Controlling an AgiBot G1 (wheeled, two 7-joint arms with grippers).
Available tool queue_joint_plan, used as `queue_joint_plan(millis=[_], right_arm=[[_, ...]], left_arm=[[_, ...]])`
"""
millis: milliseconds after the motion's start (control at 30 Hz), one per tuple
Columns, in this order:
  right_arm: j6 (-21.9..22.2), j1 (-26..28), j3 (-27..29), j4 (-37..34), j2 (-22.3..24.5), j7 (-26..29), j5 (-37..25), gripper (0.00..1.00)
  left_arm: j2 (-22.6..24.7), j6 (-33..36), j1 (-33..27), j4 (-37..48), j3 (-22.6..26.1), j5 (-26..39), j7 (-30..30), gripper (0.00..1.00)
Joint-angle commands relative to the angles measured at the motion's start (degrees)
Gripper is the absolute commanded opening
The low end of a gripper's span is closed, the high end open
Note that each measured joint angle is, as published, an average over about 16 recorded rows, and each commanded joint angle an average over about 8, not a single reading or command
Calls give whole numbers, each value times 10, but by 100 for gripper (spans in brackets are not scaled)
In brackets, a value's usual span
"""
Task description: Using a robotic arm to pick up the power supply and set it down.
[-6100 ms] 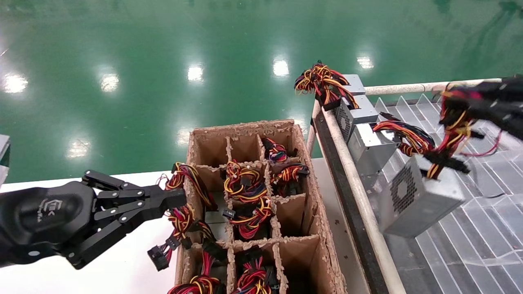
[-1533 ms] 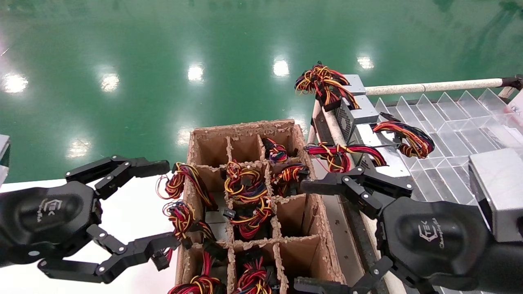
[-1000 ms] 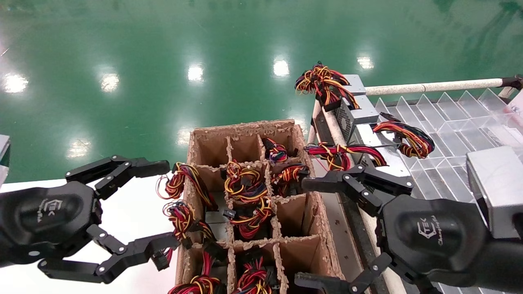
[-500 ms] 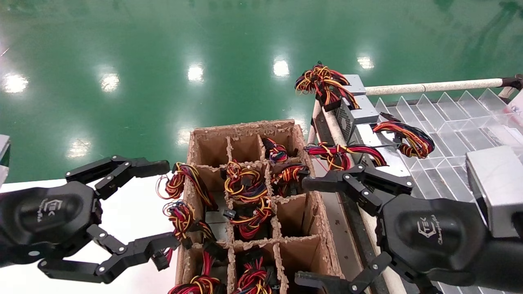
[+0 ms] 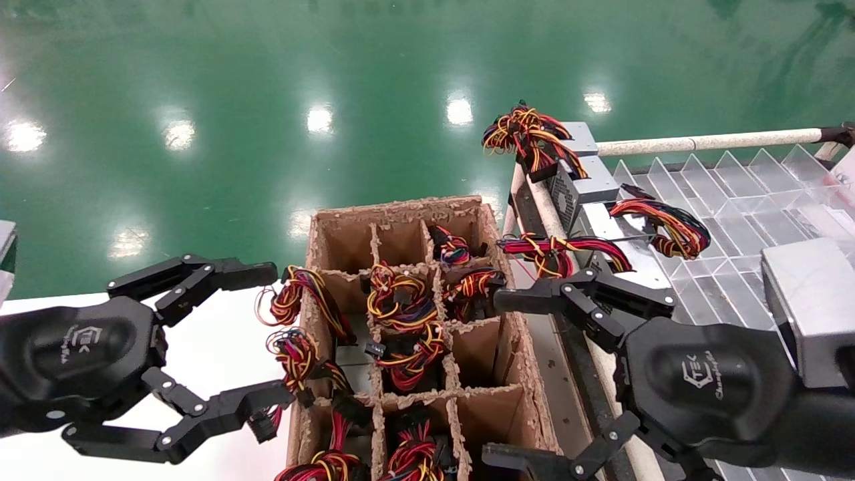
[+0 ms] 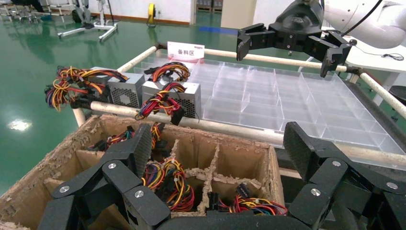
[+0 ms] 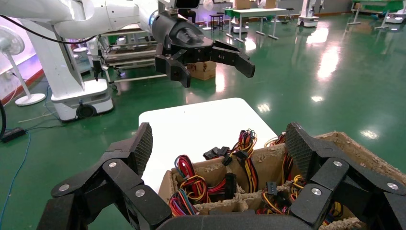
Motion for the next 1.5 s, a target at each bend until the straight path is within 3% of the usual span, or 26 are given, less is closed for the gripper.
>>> queue_joint_plan(millis=[33, 1500], right_arm=[[0, 0, 0, 0, 0, 0, 0, 100], [0, 0, 0, 0, 0, 0, 0, 100]], left_arm=[[0, 0, 0, 0, 0, 0, 0, 100], [0, 0, 0, 0, 0, 0, 0, 100]])
